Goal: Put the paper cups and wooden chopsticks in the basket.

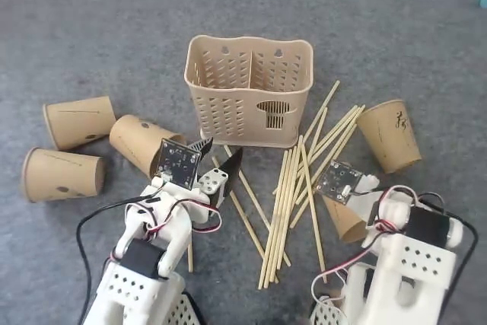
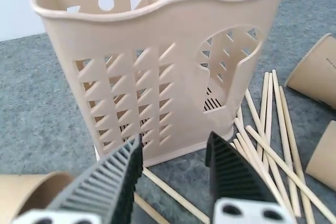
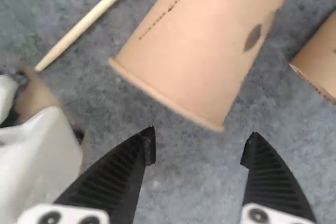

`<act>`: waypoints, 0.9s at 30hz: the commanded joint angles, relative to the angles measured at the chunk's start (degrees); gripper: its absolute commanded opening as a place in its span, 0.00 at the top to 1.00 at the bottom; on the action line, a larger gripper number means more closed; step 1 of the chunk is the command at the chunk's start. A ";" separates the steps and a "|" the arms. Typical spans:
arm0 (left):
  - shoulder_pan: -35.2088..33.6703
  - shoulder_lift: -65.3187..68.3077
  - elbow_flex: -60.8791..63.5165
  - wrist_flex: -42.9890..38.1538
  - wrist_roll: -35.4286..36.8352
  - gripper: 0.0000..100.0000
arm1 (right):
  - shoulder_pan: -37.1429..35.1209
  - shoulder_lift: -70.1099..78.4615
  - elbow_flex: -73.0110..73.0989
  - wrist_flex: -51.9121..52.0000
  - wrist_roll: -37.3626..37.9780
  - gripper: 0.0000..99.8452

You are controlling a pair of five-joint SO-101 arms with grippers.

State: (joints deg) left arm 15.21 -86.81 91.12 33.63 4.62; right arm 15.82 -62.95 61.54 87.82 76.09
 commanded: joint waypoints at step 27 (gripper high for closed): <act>-0.26 0.35 -0.13 -1.85 -0.35 0.81 | -4.88 -0.31 3.87 -26.59 -35.25 0.99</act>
State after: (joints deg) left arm 15.21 -86.81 91.12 33.63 4.62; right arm 10.64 -62.86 72.70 56.97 44.79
